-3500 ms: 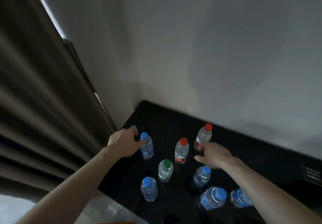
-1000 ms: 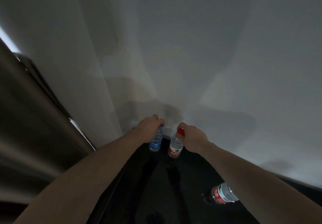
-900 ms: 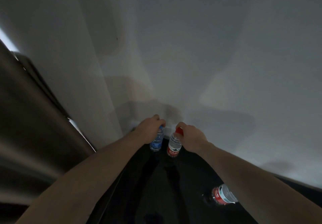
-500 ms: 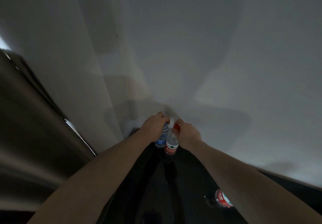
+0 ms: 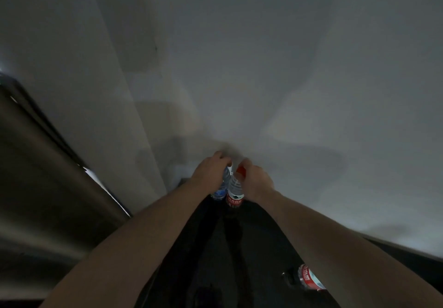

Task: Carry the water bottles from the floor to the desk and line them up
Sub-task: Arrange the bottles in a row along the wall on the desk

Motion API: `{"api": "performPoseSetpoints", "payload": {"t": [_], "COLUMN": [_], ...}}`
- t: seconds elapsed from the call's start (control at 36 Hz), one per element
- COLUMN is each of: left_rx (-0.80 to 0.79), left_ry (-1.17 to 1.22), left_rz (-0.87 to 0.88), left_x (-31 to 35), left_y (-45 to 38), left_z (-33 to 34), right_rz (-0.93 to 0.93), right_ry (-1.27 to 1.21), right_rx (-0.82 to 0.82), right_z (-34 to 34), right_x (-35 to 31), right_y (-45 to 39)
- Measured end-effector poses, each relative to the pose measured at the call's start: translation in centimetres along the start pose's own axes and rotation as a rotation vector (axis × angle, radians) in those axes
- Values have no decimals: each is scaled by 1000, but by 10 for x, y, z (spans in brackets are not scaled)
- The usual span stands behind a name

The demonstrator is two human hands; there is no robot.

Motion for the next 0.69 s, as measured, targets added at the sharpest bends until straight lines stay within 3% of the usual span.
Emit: {"api": "performPoseSetpoints", "payload": {"t": [0.36, 0.69], "left_rx": [-38, 153], "left_ry": [22, 59], "left_rz": [-28, 18], "left_x": [-1, 43], "left_y": [8, 70], "left_z": [4, -28], "right_rz": [5, -85], "right_ry": [7, -38], "right_rx": [-49, -41], "right_z": [-7, -68], "right_x": [7, 35], "right_y": [7, 93]}}
Point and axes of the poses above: each hand's wrist, its own y-axis away from the middle knuckle, its own z-axis out of the palm, x = y × z, the point moved 8 cm from there along -y, towards the middle knuckle, and after that the axes turned 2 degrees about z, right-handed, at the moved point
